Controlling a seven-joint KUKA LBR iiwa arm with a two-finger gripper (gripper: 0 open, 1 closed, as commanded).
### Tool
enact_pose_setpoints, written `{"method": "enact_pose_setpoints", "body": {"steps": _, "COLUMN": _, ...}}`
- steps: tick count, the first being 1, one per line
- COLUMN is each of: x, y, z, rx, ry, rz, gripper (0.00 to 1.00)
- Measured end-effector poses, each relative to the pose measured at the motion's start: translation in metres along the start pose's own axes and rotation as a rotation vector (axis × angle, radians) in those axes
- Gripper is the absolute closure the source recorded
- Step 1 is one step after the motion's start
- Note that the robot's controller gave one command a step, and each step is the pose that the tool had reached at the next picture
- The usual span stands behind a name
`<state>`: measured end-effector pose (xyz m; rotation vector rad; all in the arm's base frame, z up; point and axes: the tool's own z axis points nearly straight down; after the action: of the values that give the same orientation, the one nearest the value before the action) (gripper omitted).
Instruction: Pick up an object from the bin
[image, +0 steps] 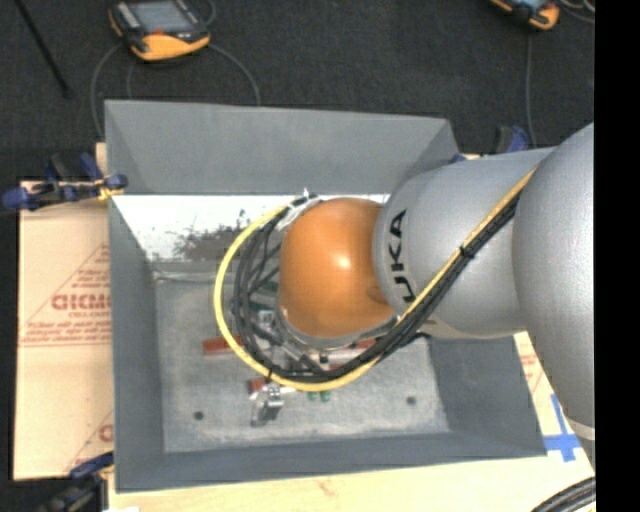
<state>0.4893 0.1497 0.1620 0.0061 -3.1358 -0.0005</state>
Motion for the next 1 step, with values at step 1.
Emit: {"method": "enact_pose_setpoints", "body": {"steps": 1, "x": -0.002, "y": -0.0007, "z": -0.004, "rx": -0.001, "ry": -0.007, "rz": 0.004, "gripper": 0.0}}
